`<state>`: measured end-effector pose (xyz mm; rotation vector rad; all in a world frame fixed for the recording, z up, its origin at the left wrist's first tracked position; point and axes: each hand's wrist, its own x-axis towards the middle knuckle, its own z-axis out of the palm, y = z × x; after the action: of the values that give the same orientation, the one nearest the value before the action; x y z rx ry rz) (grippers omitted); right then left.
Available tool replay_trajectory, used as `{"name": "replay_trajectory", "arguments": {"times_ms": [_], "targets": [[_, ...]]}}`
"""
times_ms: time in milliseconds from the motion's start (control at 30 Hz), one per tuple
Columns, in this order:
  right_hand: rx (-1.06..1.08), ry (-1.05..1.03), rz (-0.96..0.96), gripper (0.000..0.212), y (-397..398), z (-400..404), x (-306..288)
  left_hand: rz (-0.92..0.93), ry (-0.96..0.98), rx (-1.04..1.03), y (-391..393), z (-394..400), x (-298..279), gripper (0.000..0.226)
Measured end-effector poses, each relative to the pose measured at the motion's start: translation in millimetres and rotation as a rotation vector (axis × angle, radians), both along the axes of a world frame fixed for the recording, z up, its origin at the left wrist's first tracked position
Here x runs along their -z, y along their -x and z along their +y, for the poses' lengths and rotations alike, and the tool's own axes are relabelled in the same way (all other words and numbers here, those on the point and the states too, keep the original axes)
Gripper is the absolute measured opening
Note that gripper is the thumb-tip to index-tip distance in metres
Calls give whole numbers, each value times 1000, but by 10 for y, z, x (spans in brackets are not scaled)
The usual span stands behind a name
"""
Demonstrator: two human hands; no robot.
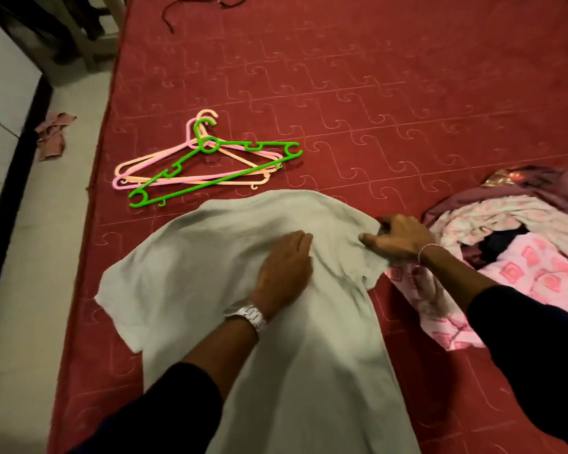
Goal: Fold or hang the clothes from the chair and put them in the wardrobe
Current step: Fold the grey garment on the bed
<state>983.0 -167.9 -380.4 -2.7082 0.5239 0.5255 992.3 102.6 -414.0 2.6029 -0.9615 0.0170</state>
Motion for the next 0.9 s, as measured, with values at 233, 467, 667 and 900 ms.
{"name": "replay_trajectory", "arguments": {"times_ms": [233, 467, 667, 900], "targets": [[140, -431, -73, 25, 100, -378, 22, 95, -126, 43, 38, -979, 335, 62], [758, -679, -578, 23, 172, 4, 183, 69, -132, -56, 126, -1098, 425, 89], [595, -309, -452, 33, 290, 184, 356, 29, -294, -59, -42, -1207, 403, 118], [110, 211, -467, 39, 275, -129, 495, 45, -306, -96, -96, -1232, 414, 128]]}}
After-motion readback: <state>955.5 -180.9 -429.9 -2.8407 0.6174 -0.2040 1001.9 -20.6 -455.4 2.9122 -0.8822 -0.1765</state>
